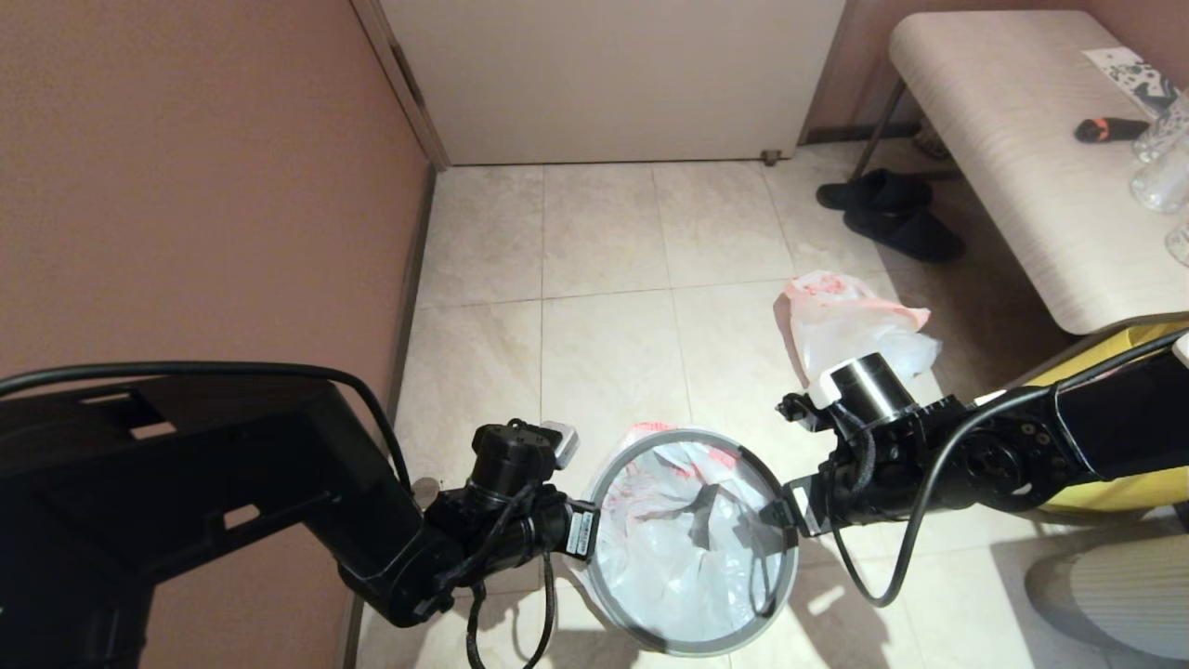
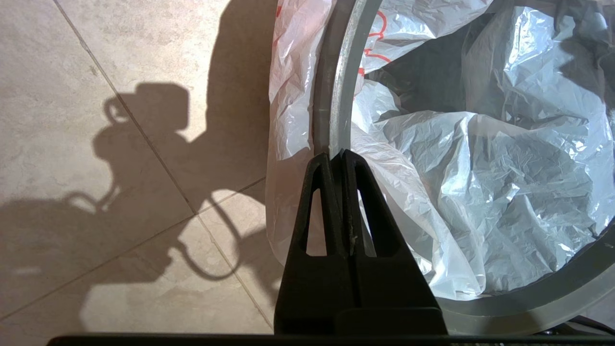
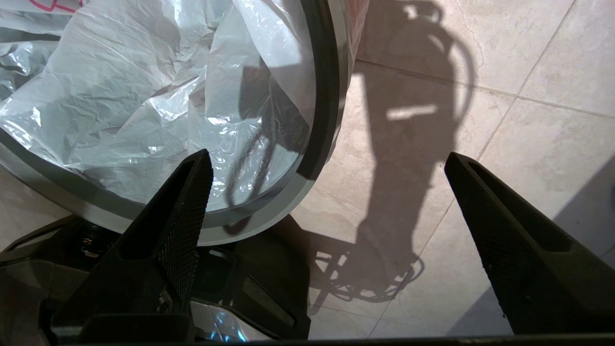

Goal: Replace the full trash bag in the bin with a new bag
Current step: Place the trash can ring on the trash can

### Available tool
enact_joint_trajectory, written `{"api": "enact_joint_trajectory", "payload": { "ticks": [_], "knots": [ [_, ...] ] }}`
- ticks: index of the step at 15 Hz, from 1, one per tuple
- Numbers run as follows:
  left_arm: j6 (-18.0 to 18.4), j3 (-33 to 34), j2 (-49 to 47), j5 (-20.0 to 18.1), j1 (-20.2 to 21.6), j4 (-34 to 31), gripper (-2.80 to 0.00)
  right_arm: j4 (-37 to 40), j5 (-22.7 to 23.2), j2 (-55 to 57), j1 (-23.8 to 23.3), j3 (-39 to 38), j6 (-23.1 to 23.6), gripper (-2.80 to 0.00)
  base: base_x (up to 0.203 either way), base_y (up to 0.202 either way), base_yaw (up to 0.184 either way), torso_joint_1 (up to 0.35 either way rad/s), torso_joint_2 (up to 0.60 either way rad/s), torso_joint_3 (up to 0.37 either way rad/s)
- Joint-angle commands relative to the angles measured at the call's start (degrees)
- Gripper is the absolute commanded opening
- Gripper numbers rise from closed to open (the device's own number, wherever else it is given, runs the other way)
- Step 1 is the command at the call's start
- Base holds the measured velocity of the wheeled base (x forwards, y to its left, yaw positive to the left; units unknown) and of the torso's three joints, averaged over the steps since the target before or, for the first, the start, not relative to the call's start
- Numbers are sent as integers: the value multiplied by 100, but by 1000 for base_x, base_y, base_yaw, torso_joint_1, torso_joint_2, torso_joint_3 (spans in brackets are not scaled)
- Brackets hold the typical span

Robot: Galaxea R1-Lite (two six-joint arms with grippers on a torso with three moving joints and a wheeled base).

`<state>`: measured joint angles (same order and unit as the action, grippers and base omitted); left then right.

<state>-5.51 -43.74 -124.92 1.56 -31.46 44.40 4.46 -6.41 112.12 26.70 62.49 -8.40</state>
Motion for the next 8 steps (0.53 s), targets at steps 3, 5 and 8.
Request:
{"api": "enact_joint_trajectory", "payload": {
  "ticks": [3,5,8],
  "knots": [
    [-3,6,4,11,-18,25,-280,11,7,-179,-33,-33,-4,-280,0,0,0,0,0,0],
    [-11,15,11,11,-35,25,-280,2,4,-34,-21,-15,-4,-280,0,0,0,0,0,0],
    [-9,67,68,9,-36,25,-280,-43,107,209,0,7,-4,-280,0,0,0,0,0,0]
  ]
}}
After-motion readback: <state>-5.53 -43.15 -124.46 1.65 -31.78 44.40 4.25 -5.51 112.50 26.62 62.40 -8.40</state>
